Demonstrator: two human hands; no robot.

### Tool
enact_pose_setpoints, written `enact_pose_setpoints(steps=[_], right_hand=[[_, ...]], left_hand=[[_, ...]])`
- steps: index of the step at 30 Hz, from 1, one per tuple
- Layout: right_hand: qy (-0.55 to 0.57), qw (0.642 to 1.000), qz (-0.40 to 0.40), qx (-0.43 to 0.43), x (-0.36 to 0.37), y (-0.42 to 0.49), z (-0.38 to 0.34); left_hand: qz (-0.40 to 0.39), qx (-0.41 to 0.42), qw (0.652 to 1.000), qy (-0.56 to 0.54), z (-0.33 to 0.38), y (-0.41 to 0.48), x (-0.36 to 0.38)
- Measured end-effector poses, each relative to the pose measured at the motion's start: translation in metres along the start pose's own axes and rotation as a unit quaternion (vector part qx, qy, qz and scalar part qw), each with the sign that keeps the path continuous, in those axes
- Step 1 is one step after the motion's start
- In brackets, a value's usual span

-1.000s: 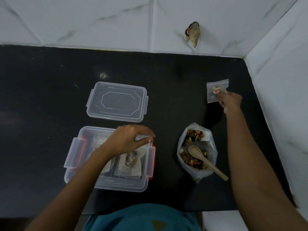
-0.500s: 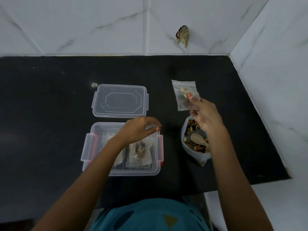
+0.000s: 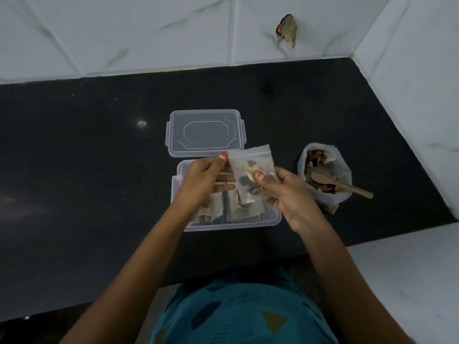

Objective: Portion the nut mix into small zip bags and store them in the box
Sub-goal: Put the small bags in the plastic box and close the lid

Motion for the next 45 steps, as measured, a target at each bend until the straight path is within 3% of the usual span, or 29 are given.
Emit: enact_pose_setpoints(steps=[4, 9, 12, 19, 25, 33, 39, 45], right_hand=[[-0.091, 0.995, 0.027, -0.026, 0.011, -0.003, 0.018], [-0.250, 0.966, 0.055, -0.040, 0.016, 0.004, 0.028], [-0.362, 0.930, 0.054, -0.041, 0.022, 0.011, 0.030], [-0.551, 0.828, 0.083, -0.056, 0.028, 0.025, 0.043], [-0.630, 0.772, 0.067, -0.053, 0.030, 0.033, 0.051], [-0.629, 0.776, 0.013, -0.042, 0.032, 0.034, 0.048], [-0.587, 0.809, 0.009, -0.028, 0.028, 0.037, 0.036], [-0.474, 0.873, 0.009, -0.110, 0.041, 0.044, -0.004]], left_hand=[[-0.025, -0.045, 0.999, 0.002, -0.018, -0.010, -0.007], [0.000, -0.052, 0.980, 0.190, -0.037, -0.005, -0.011], [0.035, -0.039, 0.958, 0.280, -0.044, -0.001, -0.014], [0.072, 0.011, 0.927, 0.368, -0.052, 0.006, -0.009], [0.060, 0.012, 0.891, 0.450, -0.059, 0.012, -0.004], [0.065, 0.016, 0.843, 0.534, -0.057, 0.009, -0.001], [0.081, 0.037, 0.878, 0.471, -0.046, 0.007, -0.008], [0.167, 0.099, 0.898, 0.396, -0.011, 0.010, -0.031]])
Point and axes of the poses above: each hand's wrist, its own y-axis towards the middle knuckle, its own x-axis out of the palm, z = x × y, the point moved 5 cm from there along y, towards the middle knuckle, and after that the axes turned 11 degrees about y, right-handed, at the moved point
